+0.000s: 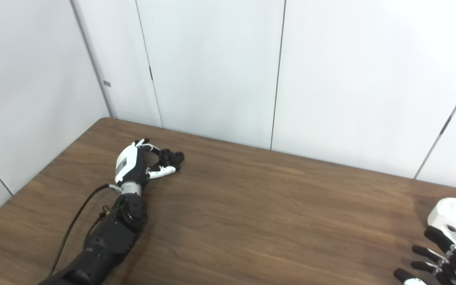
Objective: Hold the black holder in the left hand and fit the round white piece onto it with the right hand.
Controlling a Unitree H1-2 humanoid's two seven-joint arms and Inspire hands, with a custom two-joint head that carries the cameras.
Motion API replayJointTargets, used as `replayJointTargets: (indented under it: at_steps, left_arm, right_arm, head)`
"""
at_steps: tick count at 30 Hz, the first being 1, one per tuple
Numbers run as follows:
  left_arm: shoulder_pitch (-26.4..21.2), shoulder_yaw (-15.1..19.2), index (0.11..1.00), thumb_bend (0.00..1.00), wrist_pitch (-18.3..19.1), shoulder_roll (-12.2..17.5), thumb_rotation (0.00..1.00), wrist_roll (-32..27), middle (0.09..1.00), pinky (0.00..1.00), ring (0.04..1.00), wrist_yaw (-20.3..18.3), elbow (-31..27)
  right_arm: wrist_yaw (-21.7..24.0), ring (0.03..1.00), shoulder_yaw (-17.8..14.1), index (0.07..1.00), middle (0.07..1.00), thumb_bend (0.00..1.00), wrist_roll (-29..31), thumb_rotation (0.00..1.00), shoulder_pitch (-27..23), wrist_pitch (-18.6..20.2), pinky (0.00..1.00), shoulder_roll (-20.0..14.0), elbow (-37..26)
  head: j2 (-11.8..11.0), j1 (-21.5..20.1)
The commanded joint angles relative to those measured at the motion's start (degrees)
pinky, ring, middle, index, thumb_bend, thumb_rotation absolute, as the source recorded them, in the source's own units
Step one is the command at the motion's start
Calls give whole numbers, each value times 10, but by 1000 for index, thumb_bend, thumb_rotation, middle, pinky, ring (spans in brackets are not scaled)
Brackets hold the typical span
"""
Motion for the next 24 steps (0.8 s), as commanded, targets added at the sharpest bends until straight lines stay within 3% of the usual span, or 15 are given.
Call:
replayJointTargets:
  at_steps: [1, 11, 20, 24]
  left_arm:
    - [24, -10, 484, 525, 13, -13, 57, 6, 912, 1000, 1000, 6, 20]
    - [32, -20, 484, 524, 5, -5, 55, 0, 908, 1000, 1000, -26, 12]
    - [58, -69, 483, 524, -74, -1, 56, -33, 945, 1000, 1000, -156, -57]
    - [61, -101, 482, 525, -101, -11, 61, -33, 949, 1000, 1000, -201, -81]
  right_arm:
    - [-4, 705, -5, 793, 849, 771, 1, 92, -15, -7, 570, -7, -19]
    - [-7, 707, -3, 796, 857, 744, -2, 54, -23, -13, 559, 0, -15]
    - [-15, 690, 5, 792, 836, 757, -15, 70, -28, -16, 546, 14, -19]
    - [-15, 706, 7, 800, 835, 758, -17, 88, -28, -12, 609, 18, -20]
  head:
    - [0, 0]
    - [1, -14]
    - [5, -53]
    - [8, -67]
